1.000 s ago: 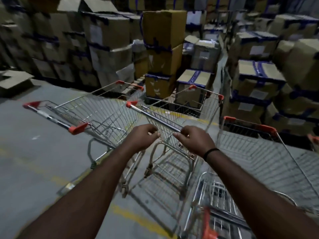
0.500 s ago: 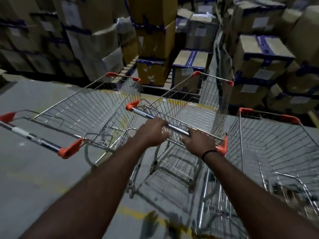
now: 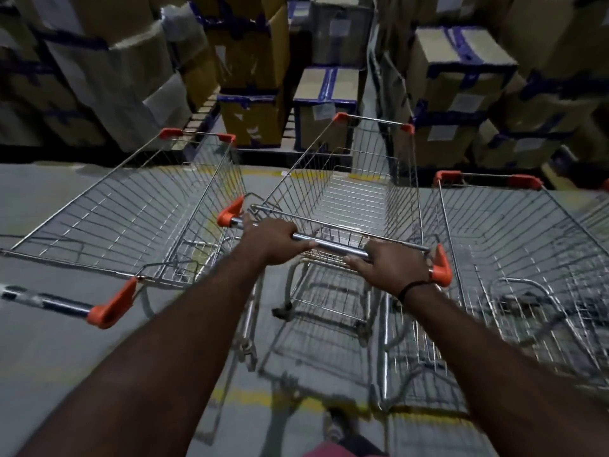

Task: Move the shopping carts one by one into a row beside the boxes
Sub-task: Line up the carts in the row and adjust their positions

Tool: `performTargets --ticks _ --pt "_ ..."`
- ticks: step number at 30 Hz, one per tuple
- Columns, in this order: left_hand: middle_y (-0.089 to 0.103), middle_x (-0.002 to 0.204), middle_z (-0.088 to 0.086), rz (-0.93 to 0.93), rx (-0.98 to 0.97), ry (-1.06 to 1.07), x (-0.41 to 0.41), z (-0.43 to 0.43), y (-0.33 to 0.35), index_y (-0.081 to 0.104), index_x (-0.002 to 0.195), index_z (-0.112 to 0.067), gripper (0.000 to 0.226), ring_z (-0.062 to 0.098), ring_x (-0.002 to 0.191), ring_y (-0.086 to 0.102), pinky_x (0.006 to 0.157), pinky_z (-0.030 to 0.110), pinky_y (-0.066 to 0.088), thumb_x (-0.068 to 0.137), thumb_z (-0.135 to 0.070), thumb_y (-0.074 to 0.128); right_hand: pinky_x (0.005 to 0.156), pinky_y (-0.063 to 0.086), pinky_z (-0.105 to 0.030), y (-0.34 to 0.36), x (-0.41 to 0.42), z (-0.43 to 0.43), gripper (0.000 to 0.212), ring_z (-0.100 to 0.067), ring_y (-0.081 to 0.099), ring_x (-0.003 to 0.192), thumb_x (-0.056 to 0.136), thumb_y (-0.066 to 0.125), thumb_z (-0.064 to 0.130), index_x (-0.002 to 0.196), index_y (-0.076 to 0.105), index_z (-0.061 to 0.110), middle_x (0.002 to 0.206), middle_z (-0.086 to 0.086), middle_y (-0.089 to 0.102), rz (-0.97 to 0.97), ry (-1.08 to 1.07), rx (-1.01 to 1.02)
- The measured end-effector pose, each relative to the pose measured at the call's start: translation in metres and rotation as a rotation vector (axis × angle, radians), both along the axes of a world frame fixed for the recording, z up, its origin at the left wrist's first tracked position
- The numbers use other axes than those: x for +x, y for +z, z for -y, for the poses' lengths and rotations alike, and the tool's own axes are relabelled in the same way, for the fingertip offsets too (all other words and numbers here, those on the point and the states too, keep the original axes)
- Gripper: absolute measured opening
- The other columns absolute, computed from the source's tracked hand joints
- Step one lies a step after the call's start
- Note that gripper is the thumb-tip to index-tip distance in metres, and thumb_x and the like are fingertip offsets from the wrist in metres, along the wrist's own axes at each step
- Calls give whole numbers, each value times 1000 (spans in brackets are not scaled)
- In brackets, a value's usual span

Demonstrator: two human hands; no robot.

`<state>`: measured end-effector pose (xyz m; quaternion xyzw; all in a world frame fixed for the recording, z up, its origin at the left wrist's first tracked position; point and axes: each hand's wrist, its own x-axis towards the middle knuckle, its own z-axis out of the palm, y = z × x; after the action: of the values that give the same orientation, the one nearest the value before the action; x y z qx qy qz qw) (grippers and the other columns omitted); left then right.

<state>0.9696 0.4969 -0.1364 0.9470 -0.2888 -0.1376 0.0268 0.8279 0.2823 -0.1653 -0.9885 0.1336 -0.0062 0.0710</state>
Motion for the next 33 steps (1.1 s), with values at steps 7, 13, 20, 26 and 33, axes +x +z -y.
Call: performTargets --ticks 7,13,20,26,33 --pt "71 104 -3 54 -63 -44 -10 -54 -8 68 104 -28 73 22 112 62 118 62 6 82 -88 32 68 50 -30 -4 -39 -15 72 -18 65 76 79 21 87 96 62 31 75 8 63 33 -1 -52" --pt "62 89 -7 58 -90 -60 -37 -74 -10 61 85 -28 61 23 106 61 117 62 11 84 -84 37 95 38 -43 8 -90 -36 57 -20 66 90 87 37 81 91 63 30 79 6 65 10 -92 -100" --pt "59 88 -7 99 -139 -103 -80 -97 -12 64 88 -27 61 23 103 60 116 61 17 85 -82 38 112 24 -57 1 -138 -59 66 -20 66 91 80 30 89 78 59 30 73 9 62 -29 -220 -119" --pt "68 99 -4 106 -144 -140 -104 -115 -14 66 94 -28 65 23 108 60 113 55 20 83 -86 36 114 15 -66 -1 -170 -79 65 -23 60 109 82 26 88 86 60 33 93 6 68 -82 -224 -143" --pt "66 91 -6 114 -113 -121 -134 -133 -13 62 87 -29 61 23 104 61 110 55 25 83 -85 37 115 11 -64 6 -191 -91 75 -28 54 118 81 19 87 105 63 31 113 -3 67 -118 -182 -153"
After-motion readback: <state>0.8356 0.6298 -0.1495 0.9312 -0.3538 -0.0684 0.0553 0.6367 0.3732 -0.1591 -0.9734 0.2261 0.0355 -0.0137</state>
